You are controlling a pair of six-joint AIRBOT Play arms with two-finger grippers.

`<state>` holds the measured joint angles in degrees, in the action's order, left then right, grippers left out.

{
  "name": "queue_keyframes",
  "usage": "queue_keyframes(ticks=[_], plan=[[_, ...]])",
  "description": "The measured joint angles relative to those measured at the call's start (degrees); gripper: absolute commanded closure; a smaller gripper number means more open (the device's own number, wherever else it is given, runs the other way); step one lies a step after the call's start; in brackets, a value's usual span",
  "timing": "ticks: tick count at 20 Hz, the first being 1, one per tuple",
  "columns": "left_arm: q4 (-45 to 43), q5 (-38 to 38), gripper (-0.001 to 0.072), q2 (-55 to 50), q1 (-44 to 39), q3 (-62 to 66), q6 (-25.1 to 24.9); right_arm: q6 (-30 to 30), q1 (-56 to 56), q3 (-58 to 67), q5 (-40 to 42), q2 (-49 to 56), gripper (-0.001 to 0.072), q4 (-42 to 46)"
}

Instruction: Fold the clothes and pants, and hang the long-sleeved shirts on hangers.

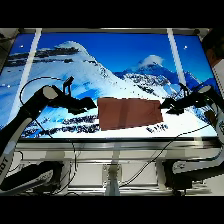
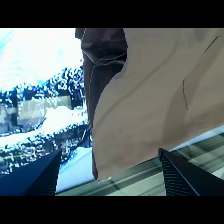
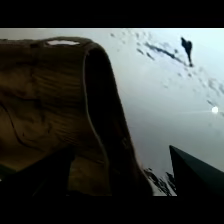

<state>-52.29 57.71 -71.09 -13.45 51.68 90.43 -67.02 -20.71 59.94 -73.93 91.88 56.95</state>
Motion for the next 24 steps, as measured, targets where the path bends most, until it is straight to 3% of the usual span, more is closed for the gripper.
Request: queue_keyframes(ticks=[3,4,6,7,8,9,11,12,13,14,18,24], plan=[[-0.02,-0.17,0.0011,0.02,0.02,0.0,-0.02,0.17,4.31,0.07,0.31,2.51,0.0057,-1.79],[-0.35,-0.31,0.0012,0.02,0.02,0.0,-0.04,0.26,5.88,0.07,0.83,3.06,0.0136,-2.27],[-1.84,-1.49,0.0012,0.02,0.02,0.0,-0.15,0.92,8.92,0.0,2.69,3.8,0.0346,-2.45],[-2.95,-2.56,0.0012,0.0,0.02,0.0,-0.17,1.33,10.36,-0.04,3.89,4.0,0.0549,-2.45],[-4.35,-3.89,0.0014,0.02,0.04,0.0,-0.17,1.6,11.85,-0.11,5.27,4.24,0.0691,-2.58],[-5.62,-5.44,0.0025,0.0,0.04,0.0,-0.17,1.73,13.16,-0.13,6.1,4.28,0.0689,-2.73],[-7.48,-9.18,0.0227,0.22,0.09,0.0,-1.31,1.97,14.93,0.09,7.08,3.85,0.0689,-3.63],[-8.13,-10.93,0.0407,0.52,0.11,0.11,-2.51,2.05,15.41,0.5,7.5,3.32,0.0689,-3.96],[-8.66,-12.72,0.0665,0.9,0.28,0.42,-4.0,2.12,15.61,1.31,8.28,2.45,0.069,-3.87],[-9.66,-14.08,0.07,1.49,0.68,1.03,-5.35,2.16,15.45,2.43,8.7,1.18,0.0689,-4.39],[-16.09,-17.53,0.07,4.11,4.42,5.77,-8.26,0.52,11.3,8.81,9.73,-6.21,0.0689,-6.25],[-24.24,-18.71,0.0699,9.22,11.91,10.32,-9.44,-11.5,-4.9,15.58,12.26,-18.6,0.069,2.45]])
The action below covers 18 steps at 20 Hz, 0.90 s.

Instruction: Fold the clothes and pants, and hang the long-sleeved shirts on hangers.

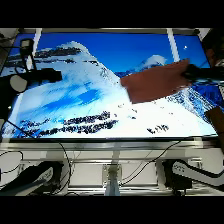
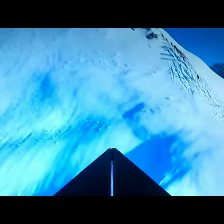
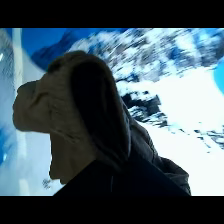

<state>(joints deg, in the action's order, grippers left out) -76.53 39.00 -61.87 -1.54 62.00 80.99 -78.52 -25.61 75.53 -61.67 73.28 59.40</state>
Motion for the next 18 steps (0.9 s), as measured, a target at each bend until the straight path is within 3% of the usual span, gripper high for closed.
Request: queue_keyframes(ticks=[6,10,15,16,18], plan=[[-2.21,-0.31,0.0699,2.54,3.23,0.7,-0.22,-9.07,-23.15,1.2,-7.34,-6.6,0.069,13.18],[-2.71,-0.35,0.0699,2.82,3.61,0.76,-0.24,-11.58,-37.97,1.29,-15.26,-7.74,0.069,19.54],[-2.84,-0.37,0.0699,2.86,3.72,0.76,-0.24,-14.45,-49.59,1.27,-18.49,-8.11,0.0689,22.8],[-2.91,-0.37,0.0699,2.86,3.72,0.76,-0.24,-14.71,-50.69,1.25,-18.53,-8.15,0.0613,23.04],[-2.93,-0.37,0.0699,2.89,3.72,0.76,-0.24,-15.04,-52.11,1.27,-17.66,-8.17,0.0199,23.12]])
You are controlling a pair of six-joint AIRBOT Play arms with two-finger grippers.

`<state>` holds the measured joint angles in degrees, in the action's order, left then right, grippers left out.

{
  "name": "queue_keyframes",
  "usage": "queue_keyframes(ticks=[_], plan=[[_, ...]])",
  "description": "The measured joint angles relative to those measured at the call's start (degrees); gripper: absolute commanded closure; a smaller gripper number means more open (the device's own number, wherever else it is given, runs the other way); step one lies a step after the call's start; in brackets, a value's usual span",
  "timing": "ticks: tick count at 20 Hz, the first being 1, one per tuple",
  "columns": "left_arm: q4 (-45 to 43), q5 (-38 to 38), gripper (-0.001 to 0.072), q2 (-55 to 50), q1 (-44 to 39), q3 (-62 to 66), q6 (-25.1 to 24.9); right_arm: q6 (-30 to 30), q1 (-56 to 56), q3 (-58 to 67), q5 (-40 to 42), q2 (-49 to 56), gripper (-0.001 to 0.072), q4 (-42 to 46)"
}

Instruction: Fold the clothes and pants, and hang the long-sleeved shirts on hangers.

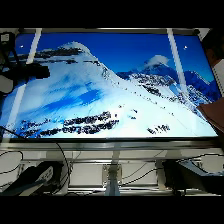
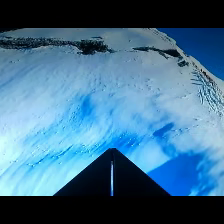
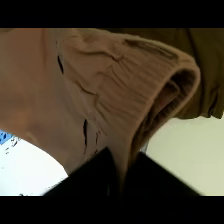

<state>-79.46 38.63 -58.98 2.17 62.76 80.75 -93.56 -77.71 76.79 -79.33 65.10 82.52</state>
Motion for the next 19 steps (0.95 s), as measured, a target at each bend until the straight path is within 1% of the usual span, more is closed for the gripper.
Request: queue_keyframes(ticks=[2,4,5,6,7,8,9,10,11,12,13,16,17,19], plan=[[0.0,0.0,0.0699,0.0,0.0,0.0,0.0,-0.09,-0.72,0.0,0.39,0.0,0.0198,-1.09],[0.0,0.0,0.0699,0.0,0.0,0.0,0.0,1.14,-0.39,0.0,0.57,0.09,0.0201,-4.5],[0.0,0.0,0.0699,0.0,0.0,0.0,0.0,2.47,0.46,0.0,0.59,0.09,0.0272,-6.1],[0.0,-0.02,0.0699,0.0,0.0,0.0,0.0,4.17,2.14,0.0,0.7,0.09,0.037,-7.87],[0.0,0.0,0.0699,0.0,0.0,0.0,0.0,5.9,4.48,0.02,0.72,0.02,0.0402,-9.4],[0.0,-0.02,0.0699,0.0,0.0,0.0,0.0,7.69,7.48,0.02,0.66,-0.02,0.0412,-10.47],[0.0,-0.02,0.0699,0.0,0.0,0.0,-0.02,9.62,11.41,0.09,0.66,-0.02,0.0471,-10.84],[-0.02,-0.02,0.0699,0.0,0.0,0.0,-0.02,11.78,16.2,0.09,0.83,-0.02,0.0563,-11.56],[0.0,-0.02,0.0699,0.0,0.0,0.0,-0.02,13.86,21.16,0.11,0.79,-0.02,0.0603,-12.26],[0.0,-0.02,0.0699,0.0,0.0,0.0,0.0,16.24,26.97,0.13,0.79,-0.04,0.0658,-12.37],[0.0,-0.02,0.0699,0.0,0.0,0.0,-0.02,18.47,32.76,0.13,0.87,-0.04,0.0689,-12.31],[0.0,-0.02,0.0699,0.0,0.0,0.0,-0.02,25.94,50.93,0.13,1.11,-0.04,0.069,-10.75],[0.0,-0.02,0.0699,0.0,0.0,0.0,-0.02,27.3,56.89,0.13,2.25,-0.04,0.069,-7.54],[0.0,-0.02,0.0699,0.0,0.0,0.0,-0.02,26.67,66.31,0.13,5.9,-0.04,0.0689,0.04]])
